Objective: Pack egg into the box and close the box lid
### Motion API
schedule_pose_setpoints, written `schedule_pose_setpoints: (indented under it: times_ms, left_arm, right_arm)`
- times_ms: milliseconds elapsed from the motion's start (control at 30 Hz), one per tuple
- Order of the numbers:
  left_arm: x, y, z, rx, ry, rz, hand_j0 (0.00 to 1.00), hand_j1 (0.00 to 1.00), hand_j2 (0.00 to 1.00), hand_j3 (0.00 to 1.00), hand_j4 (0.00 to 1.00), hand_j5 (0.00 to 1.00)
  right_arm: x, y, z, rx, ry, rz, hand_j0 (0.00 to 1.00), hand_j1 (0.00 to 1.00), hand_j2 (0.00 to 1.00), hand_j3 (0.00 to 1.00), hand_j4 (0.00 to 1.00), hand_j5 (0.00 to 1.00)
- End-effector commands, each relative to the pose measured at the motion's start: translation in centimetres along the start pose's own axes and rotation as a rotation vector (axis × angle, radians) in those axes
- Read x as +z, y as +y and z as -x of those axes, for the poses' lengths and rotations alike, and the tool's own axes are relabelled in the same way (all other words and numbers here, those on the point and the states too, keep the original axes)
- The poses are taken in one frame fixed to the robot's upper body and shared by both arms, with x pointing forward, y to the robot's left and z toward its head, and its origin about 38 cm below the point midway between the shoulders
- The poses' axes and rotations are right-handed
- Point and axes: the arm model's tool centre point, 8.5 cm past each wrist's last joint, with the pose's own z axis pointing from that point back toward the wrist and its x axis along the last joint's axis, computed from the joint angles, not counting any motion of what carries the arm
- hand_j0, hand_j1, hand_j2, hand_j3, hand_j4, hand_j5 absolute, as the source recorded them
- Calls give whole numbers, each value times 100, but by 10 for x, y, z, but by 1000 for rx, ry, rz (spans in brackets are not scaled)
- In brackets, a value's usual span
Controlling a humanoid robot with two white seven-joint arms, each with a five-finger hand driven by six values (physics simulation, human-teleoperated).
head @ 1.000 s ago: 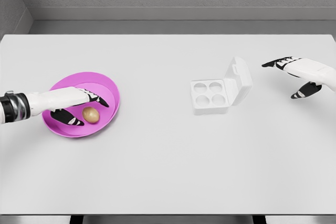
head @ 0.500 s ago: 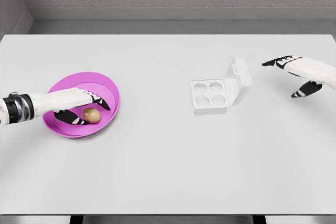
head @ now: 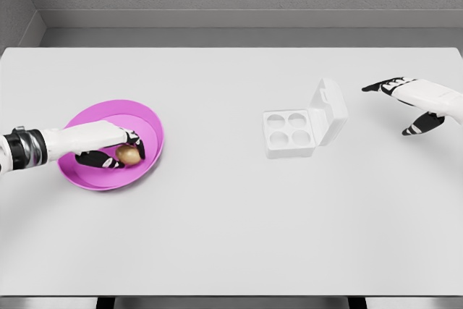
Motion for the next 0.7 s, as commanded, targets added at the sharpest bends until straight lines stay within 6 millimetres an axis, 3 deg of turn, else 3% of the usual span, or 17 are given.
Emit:
schedule_pose_setpoints:
  times_ms: [0, 667]
  left_arm:
    - [1, 2, 0, 1, 0, -5, 42, 42, 42, 42, 42, 42]
    - [12, 33, -17, -66, -36, -82, 39, 39, 39, 39, 39, 39]
  right_arm:
    - [1, -1, 0, -5, 0, 5, 100, 100, 100, 100, 100, 100]
    - [0, -5, -4, 11, -11, 10, 100, 100, 100, 100, 100, 100]
